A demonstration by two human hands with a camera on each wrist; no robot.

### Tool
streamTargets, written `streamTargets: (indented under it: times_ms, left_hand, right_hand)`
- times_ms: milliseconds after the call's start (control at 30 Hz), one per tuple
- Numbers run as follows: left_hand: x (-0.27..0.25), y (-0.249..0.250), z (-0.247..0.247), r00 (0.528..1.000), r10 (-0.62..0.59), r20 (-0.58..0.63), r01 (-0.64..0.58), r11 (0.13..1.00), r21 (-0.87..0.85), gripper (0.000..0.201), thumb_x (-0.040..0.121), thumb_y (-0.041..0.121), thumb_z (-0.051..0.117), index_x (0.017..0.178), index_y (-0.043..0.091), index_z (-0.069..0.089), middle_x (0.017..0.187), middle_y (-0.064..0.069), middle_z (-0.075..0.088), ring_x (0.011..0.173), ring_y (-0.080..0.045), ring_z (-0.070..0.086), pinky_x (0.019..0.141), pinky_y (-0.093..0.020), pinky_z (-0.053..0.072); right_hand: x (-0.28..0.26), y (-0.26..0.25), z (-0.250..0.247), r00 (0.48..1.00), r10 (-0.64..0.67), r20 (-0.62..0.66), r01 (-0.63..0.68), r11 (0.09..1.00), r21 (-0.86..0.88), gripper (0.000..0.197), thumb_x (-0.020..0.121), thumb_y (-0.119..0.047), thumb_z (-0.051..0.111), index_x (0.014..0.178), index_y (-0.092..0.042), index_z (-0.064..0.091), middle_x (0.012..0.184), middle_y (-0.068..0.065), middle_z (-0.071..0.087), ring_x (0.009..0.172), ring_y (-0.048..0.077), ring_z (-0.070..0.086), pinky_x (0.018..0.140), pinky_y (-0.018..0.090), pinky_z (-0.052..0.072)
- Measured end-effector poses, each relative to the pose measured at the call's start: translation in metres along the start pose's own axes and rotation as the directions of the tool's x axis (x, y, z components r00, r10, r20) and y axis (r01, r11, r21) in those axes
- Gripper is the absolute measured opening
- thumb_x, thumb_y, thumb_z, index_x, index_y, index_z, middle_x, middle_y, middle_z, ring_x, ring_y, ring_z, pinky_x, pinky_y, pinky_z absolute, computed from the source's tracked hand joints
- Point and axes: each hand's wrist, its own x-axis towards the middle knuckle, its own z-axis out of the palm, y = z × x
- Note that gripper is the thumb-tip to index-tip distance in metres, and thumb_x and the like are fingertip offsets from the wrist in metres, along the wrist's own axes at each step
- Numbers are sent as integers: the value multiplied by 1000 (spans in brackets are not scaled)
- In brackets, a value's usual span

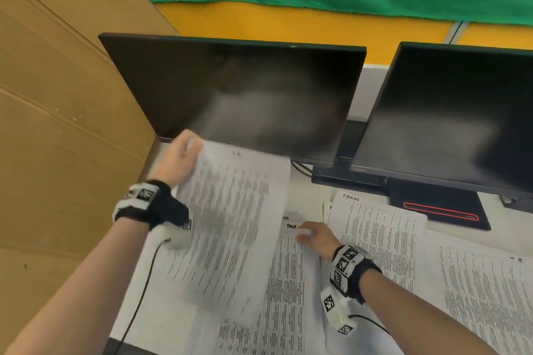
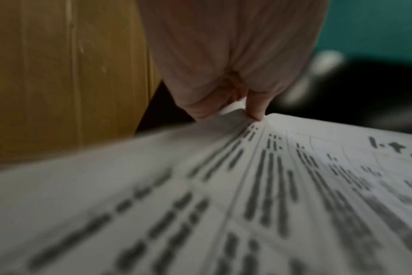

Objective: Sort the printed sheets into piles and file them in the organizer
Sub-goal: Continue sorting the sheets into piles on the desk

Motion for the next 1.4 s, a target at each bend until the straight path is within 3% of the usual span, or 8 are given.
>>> streamTargets:
  times_ms: [167, 400, 533, 633, 800, 1000, 1200, 1400]
  left_hand:
    - [-67, -44, 78, 979, -113, 170, 102, 992, 72, 12, 96, 22, 46, 90, 15, 54, 80, -7, 61, 65, -22, 52, 60, -28, 37]
    - [-102, -57, 126, 963, -269, 22, 265, 958, 107, 12, 95, 11, 44, 92, 7, 55, 91, -10, 61, 83, -28, 55, 71, -32, 38]
    - [-99, -59, 133, 941, -333, 66, 321, 935, 149, 19, 93, 12, 45, 95, 1, 60, 100, -17, 56, 92, -34, 55, 79, -33, 40]
    - [-92, -56, 129, 932, -362, -1, 353, 907, 228, 24, 93, 17, 45, 98, 5, 64, 109, -16, 51, 103, -35, 48, 89, -41, 40]
    - [-75, -54, 120, 943, -284, 170, 200, 898, 392, 21, 92, 15, 43, 106, 22, 56, 112, -5, 51, 105, -25, 48, 88, -42, 37]
    - [-62, -57, 119, 890, -285, 357, 73, 860, 505, 21, 94, 26, 41, 108, 28, 57, 113, 0, 54, 106, -22, 51, 93, -40, 35]
    - [-57, -50, 112, 911, -139, 388, -123, 808, 577, 9, 84, 27, 58, 76, 29, 55, 84, 9, 56, 88, -17, 50, 79, -33, 34]
    - [-56, -49, 110, 851, -14, 525, -325, 771, 548, 23, 88, 19, 53, 68, 23, 44, 76, 7, 51, 77, -21, 52, 70, -28, 31]
  right_hand:
    - [4, 2, -1, 998, 65, -14, -63, 990, 122, 17, 88, -10, 57, 103, -10, 66, 112, 11, 64, 106, 24, 57, 90, 30, 42]
    - [0, -9, -3, 996, 82, 42, -91, 952, 292, 31, 94, -27, 54, 114, -5, 63, 111, 3, 60, 108, 21, 55, 98, 28, 38]
    - [-2, -10, -1, 998, -50, 23, 51, 998, -28, 30, 81, -25, 71, 109, -12, 67, 108, -3, 58, 103, 14, 53, 82, 18, 39]
    - [-7, -11, 6, 979, -197, -54, 177, 950, -256, 18, 86, -12, 61, 100, -10, 70, 97, -4, 60, 97, 15, 56, 87, 24, 43]
    - [-19, -7, 16, 855, -514, 69, 458, 687, -565, 16, 89, -8, 57, 94, -14, 71, 92, -1, 67, 87, 16, 58, 77, 23, 45]
    - [-23, 3, 22, 771, -627, 112, 507, 499, -703, 33, 54, -3, 86, 70, -27, 68, 67, -14, 59, 58, 5, 54, 49, 13, 44]
    - [-20, 1, 20, 835, -550, 23, 462, 677, -573, 13, 83, 0, 62, 90, -8, 69, 93, 6, 61, 74, 25, 62, 67, 35, 55]
    - [-18, -2, 20, 882, -471, -6, 394, 744, -540, 17, 94, -10, 50, 99, -8, 65, 111, 4, 49, 84, 22, 61, 78, 30, 53]
